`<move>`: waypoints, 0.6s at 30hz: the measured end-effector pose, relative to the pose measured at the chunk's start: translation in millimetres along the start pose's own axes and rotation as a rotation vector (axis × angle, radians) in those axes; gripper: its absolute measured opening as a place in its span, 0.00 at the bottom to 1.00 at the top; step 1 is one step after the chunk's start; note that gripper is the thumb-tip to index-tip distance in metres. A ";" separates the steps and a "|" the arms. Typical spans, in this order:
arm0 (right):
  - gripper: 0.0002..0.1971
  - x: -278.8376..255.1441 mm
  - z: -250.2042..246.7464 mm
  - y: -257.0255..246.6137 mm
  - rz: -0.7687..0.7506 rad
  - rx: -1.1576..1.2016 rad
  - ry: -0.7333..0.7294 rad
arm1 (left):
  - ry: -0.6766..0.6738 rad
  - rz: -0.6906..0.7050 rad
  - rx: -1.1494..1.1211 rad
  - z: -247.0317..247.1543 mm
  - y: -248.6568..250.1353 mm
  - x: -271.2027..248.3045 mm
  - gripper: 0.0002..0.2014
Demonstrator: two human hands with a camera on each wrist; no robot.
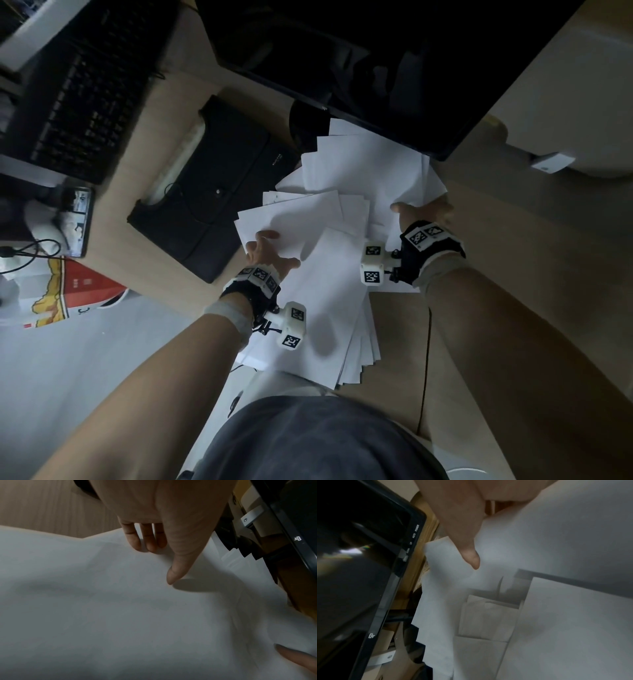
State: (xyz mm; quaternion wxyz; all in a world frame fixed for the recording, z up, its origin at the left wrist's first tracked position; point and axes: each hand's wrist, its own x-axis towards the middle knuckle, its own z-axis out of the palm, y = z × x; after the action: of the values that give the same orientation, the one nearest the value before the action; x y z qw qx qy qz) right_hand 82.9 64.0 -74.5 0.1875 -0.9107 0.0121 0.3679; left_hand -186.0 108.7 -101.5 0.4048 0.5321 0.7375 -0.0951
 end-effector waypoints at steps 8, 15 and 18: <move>0.42 14.9 24.8 -4.5 0.005 0.075 -0.109 | -0.029 0.005 0.031 -2.5 -1.5 4.4 0.36; 0.39 14.2 25.1 2.1 -0.037 0.050 -0.148 | -0.034 -0.047 0.048 -2.0 3.4 7.6 0.35; 0.30 7.9 11.3 9.2 -0.099 0.047 -0.063 | -0.014 -0.061 0.078 1.5 9.5 0.0 0.36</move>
State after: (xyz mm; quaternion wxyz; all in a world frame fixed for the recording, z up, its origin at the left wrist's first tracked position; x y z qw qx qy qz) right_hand 79.7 60.3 -90.2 0.2270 -0.8934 -0.0302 0.3864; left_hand -177.0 111.8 -99.7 0.3858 0.5242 0.7463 -0.1396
